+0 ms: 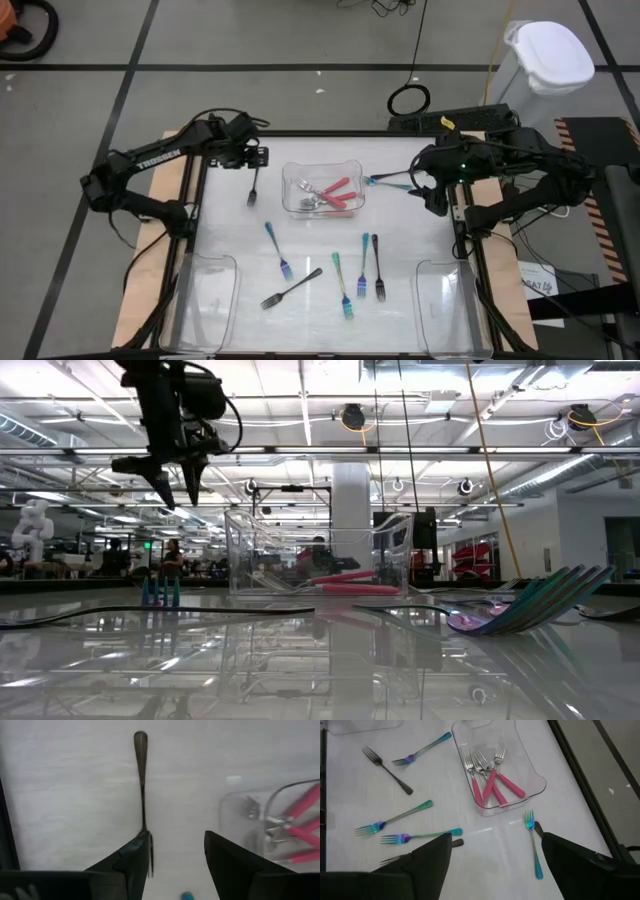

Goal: Sort silverware by color (type)
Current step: Put the black fork into the right transparent bin

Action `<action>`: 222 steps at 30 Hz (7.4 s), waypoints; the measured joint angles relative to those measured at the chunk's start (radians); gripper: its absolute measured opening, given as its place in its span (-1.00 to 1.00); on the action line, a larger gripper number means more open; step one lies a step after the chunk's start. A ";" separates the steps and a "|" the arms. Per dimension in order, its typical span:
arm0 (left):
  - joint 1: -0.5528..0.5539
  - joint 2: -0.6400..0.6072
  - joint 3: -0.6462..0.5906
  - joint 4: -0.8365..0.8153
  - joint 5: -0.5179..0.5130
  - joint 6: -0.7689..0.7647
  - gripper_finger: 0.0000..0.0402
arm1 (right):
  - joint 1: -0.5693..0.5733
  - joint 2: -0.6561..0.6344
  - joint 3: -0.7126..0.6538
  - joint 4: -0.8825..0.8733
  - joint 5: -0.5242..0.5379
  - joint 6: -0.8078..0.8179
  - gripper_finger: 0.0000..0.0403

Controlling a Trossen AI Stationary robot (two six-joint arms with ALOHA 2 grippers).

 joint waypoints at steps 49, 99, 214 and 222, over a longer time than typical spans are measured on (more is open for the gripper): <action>0.074 0.332 -0.175 0.227 0.089 0.281 -0.07 | 0.000 0.009 0.000 -0.067 0.023 -0.029 0.50; 0.000 0.267 -0.254 0.359 0.020 0.200 -0.98 | 0.000 0.009 0.000 -0.052 0.066 -0.030 0.50; -0.670 0.139 0.456 0.604 0.434 0.362 -0.98 | 0.128 0.013 0.000 0.861 -0.271 -0.530 0.50; -0.713 0.223 0.455 0.702 0.514 0.305 -0.98 | 0.185 0.013 0.001 0.815 -0.268 -0.530 0.50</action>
